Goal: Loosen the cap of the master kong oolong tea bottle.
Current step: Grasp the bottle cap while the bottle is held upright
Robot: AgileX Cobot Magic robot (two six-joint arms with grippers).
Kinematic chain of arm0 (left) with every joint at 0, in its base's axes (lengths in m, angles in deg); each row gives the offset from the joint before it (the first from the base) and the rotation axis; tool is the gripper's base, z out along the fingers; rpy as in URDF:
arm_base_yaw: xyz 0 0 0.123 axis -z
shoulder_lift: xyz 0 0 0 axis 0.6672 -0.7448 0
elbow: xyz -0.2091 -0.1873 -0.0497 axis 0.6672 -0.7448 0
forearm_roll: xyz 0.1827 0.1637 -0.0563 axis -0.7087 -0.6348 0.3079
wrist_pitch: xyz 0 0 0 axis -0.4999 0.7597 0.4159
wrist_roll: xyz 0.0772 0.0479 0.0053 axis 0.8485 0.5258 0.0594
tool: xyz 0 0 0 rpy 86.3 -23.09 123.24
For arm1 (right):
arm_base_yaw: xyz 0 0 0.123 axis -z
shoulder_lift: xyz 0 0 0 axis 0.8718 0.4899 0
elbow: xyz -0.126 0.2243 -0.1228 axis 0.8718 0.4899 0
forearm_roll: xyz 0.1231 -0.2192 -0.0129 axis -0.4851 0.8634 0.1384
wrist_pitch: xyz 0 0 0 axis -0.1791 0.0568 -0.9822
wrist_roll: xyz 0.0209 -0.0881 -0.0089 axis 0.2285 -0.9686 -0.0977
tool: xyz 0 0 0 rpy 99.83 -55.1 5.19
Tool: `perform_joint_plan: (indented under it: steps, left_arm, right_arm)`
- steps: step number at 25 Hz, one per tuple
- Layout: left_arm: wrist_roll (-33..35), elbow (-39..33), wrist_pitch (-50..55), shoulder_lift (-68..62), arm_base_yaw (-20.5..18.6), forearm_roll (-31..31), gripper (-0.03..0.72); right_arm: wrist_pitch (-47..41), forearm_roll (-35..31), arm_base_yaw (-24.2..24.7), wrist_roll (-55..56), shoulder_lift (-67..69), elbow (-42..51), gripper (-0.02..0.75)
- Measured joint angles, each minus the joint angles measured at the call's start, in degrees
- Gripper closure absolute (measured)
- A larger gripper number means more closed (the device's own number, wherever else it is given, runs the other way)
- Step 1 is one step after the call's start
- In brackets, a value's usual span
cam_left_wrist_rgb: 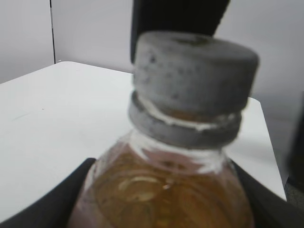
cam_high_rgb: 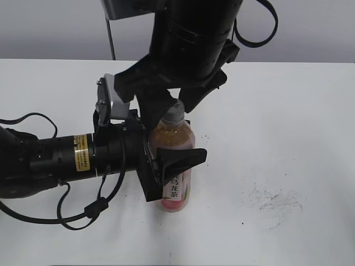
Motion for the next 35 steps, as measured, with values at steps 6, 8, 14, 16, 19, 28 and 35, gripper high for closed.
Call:
perform_joint_plan:
  steps: [6, 8, 14, 16, 19, 28, 35]
  left_arm:
    - [-0.1, 0.0, 0.1, 0.0, 0.0, 0.1, 0.243]
    - [-0.1, 0.0, 0.1, 0.0, 0.0, 0.1, 0.243]
    - [-0.1, 0.0, 0.1, 0.0, 0.0, 0.1, 0.243]
    - [-0.1, 0.0, 0.1, 0.0, 0.0, 0.1, 0.243]
    - [-0.2, 0.0, 0.1, 0.0, 0.0, 0.1, 0.243]
    - [0.0, 0.0, 0.1, 0.0, 0.0, 0.0, 0.243]
    - [-0.1, 0.0, 0.1, 0.0, 0.0, 0.1, 0.243]
  right_arm:
    - [0.0, 2.2, 0.0, 0.9, -0.4, 0.0, 0.292]
    - [0.0, 2.4, 0.0, 0.9, -0.9, 0.0, 0.294]
    - [0.0, 2.4, 0.0, 0.9, -0.9, 0.0, 0.355]
    - [0.0, 2.4, 0.0, 0.2, -0.9, 0.0, 0.419]
    - [-0.1, 2.5, 0.0, -2.8, -0.9, 0.0, 0.475]
    - [-0.1, 2.5, 0.1, -36.7, -1.0, 0.0, 0.475]
    - [0.0, 2.5, 0.1, -73.8, -1.2, -0.1, 0.486]
